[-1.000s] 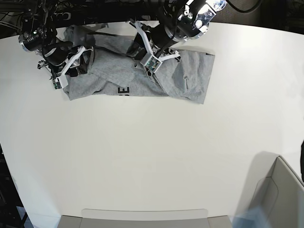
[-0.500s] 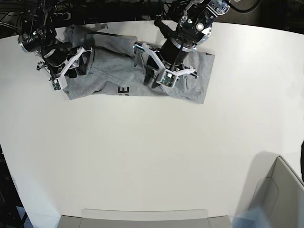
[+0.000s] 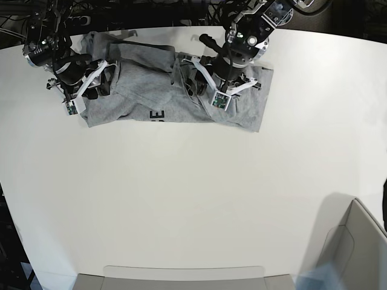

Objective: Fold the T-shirt properly
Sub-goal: 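Press the left gripper's folded end down onto the strip's middle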

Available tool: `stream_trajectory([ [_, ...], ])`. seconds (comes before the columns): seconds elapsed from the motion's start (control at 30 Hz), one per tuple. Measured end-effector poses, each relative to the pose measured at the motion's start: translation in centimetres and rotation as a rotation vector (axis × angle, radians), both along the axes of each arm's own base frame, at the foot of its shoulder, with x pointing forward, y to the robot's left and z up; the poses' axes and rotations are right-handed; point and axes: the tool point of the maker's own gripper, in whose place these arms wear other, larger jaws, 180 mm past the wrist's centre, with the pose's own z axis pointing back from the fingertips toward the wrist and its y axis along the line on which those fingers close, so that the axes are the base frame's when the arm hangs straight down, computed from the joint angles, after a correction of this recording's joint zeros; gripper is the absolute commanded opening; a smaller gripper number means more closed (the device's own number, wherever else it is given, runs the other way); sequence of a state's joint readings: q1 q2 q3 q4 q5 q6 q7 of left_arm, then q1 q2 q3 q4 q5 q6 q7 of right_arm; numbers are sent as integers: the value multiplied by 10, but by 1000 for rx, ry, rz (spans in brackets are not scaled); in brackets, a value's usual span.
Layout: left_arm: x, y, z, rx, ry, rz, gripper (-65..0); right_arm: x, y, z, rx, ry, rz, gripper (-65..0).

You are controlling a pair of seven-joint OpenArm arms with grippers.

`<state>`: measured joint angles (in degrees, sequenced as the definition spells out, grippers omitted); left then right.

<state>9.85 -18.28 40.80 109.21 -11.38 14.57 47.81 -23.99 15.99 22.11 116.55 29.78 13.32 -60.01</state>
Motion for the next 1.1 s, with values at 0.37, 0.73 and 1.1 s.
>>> stream_trajectory([
  [0.37, -3, 6, -16, 37, 32, 2, -480, 0, 0, 0, 0, 0, 0, -452],
  [0.73, 7, -5, 20, -35, -62, -4, -650, 0, 0, 0, 0, 0, 0, -452],
  [1.1, -42, -84, 37, -112, -99, -317, -650, 1, 1, 1, 2, -4, -1, -452],
])
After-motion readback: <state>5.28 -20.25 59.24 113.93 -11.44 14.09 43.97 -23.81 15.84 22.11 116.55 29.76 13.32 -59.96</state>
